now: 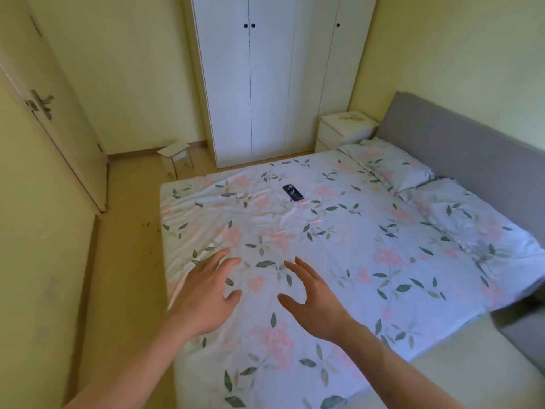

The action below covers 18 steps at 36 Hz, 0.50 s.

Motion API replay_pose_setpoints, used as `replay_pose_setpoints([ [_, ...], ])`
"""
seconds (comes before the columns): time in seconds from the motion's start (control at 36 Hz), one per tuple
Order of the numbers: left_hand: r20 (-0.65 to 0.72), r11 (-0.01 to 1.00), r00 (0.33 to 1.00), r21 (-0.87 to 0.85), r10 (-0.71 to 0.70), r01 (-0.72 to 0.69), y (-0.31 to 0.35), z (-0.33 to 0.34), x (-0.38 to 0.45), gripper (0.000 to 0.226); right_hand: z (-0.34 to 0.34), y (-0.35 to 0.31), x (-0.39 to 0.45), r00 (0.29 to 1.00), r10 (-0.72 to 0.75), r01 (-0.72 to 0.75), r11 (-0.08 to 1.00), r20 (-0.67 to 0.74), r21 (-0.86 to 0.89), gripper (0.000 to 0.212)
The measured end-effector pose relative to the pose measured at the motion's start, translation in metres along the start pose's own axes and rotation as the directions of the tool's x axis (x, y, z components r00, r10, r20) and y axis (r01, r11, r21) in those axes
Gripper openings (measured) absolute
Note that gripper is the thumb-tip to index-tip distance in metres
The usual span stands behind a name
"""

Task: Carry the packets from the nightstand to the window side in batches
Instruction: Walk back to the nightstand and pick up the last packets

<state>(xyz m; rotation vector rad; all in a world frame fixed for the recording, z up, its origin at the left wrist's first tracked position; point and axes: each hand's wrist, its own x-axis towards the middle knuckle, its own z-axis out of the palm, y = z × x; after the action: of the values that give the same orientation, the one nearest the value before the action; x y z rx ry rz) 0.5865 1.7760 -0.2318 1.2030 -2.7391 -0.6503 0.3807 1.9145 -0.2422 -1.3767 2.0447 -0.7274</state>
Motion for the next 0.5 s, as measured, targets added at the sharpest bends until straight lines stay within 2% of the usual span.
replay_pose_setpoints([
  [0.14, 0.037, 0.997, 0.996, -0.017, 0.077, -0.076, -0.029, -0.033, 0.016, 0.060, 0.017, -0.031, 0.005, 0.993, 0.066, -0.066, 0.998, -0.096, 0.002, 0.067],
  [0.28, 0.013, 0.989, 0.989, -0.004, 0.149, -0.149, -0.065, -0.062, 0.046, 0.059, 0.036, -0.057, 0.046, 0.985, 0.088, -0.089, 0.996, -0.148, 0.002, 0.068],
  [0.5, 0.070, 0.988, 0.986, 0.020, 0.152, -0.154, -0.159, -0.118, 0.100, 0.060, 0.077, -0.129, 0.127, 0.973, 0.085, -0.081, 0.996, -0.212, 0.028, 0.069],
])
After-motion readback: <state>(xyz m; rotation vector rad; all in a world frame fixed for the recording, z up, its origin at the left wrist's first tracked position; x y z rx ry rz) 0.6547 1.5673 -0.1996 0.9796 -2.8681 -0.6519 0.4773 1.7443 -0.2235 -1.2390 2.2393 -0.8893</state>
